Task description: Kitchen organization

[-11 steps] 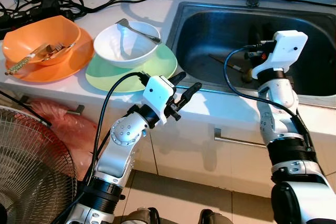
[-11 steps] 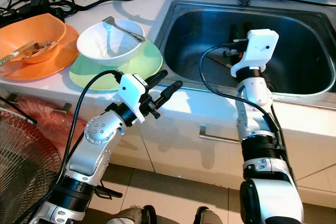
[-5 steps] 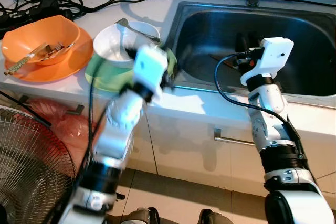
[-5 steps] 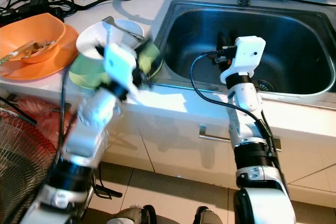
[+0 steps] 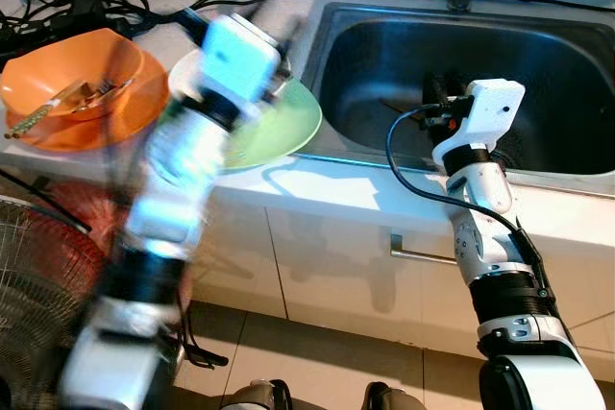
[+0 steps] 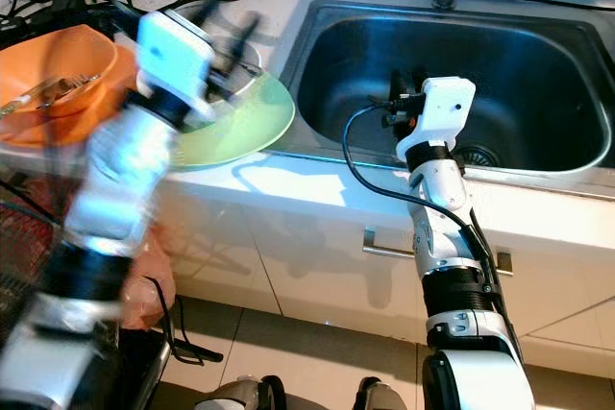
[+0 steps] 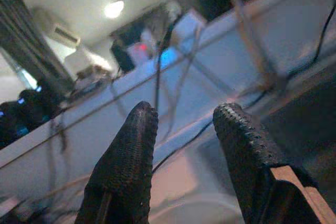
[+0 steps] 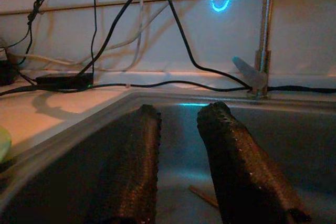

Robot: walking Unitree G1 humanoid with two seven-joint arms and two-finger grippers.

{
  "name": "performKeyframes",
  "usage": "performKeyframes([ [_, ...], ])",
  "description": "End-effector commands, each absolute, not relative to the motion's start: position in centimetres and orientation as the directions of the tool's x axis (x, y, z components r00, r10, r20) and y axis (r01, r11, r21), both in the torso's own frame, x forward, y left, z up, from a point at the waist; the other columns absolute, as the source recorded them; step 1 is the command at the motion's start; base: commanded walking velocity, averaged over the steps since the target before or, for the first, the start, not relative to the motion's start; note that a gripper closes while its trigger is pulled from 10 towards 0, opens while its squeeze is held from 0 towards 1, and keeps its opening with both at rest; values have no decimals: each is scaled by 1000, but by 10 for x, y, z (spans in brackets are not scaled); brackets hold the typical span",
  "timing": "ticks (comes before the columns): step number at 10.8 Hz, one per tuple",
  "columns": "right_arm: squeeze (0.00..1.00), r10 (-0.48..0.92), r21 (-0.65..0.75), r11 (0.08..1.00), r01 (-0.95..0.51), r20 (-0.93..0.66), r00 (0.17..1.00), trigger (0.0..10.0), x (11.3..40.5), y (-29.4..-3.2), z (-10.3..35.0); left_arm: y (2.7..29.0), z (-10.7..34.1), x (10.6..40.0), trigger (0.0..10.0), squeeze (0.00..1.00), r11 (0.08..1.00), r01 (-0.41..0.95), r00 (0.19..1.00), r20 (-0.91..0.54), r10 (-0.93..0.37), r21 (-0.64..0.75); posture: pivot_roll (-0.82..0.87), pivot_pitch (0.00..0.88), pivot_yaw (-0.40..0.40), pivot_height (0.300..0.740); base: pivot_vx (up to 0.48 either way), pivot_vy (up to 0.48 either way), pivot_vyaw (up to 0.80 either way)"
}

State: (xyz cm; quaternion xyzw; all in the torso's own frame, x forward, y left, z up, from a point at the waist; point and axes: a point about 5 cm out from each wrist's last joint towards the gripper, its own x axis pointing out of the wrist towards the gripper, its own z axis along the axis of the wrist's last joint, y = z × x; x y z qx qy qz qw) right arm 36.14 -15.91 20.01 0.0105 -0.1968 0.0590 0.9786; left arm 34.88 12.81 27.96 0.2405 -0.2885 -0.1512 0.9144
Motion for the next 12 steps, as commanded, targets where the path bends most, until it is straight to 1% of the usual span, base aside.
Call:
performKeyframes([
  [1, 0, 120, 3, 991, -132, 391, 913, 10000, 359, -156, 200, 138, 281, 354, 10000, 149, 837, 100, 806, 450, -385, 538, 72, 122, 72, 740, 0, 0, 0],
  [2, 0, 125, 4, 991, -137, 390, 912, 10000, 359, -154, 199, 149, 284, 359, 10000, 1000, 826, 62, 822, 441, -361, 560, 72, 120, 72, 740, 0, 0, 0],
  [3, 0, 126, 7, 990, -140, 387, 913, 10000, 358, -153, 198, 159, 292, 364, 10000, 1000, 801, 47, 828, 426, -365, 596, 74, 122, 75, 740, 0, 0, 0],
  [4, 0, 127, 7, 990, -141, 386, 914, 10000, 358, -152, 198, 164, 295, 367, 10000, 1000, 779, 57, 830, 403, -384, 625, 78, 131, 76, 740, 0, 0, 0],
  [5, 0, 126, 9, 990, -140, 384, 915, 10000, 359, -152, 198, 169, 300, 369, 10000, 1000, 753, 87, 827, 375, -420, 652, 83, 136, 79, 740, 0, 0, 0],
  [6, 0, 124, 13, 990, -139, 382, 916, 10000, 359, -151, 197, 170, 306, 371, 10000, 1000, 705, 172, 799, 321, -509, 688, 87, 138, 81, 740, 0, 0, 0],
  [7, 0, 124, 14, 990, -140, 381, 916, 10000, 359, -150, 197, 173, 316, 372, 10000, 0, 652, 221, 770, 281, -573, 725, 91, 140, 84, 740, 0, 0, 0],
  [8, 0, 122, 17, 990, -139, 380, 917, 10000, 360, -150, 197, 178, 321, 376, 10000, 0, 601, 256, 773, 212, -597, 757, 93, 140, 86, 740, 0, 0, 0],
  [10, 0, 123, 23, 990, -142, 380, 917, 10000, 360, -148, 197, 188, 321, 384, 10000, 0, 512, 365, 772, 55, -634, 778, 97, 139, 89, 740, 0, 0, 0],
  [12, 0, 120, 28, 990, -141, 381, 917, 10000, 360, -148, 197, 192, 324, 390, 10000, 0, 457, 386, 780, -19, -625, 802, 92, 144, 92, 740, 0, 0, 0],
])
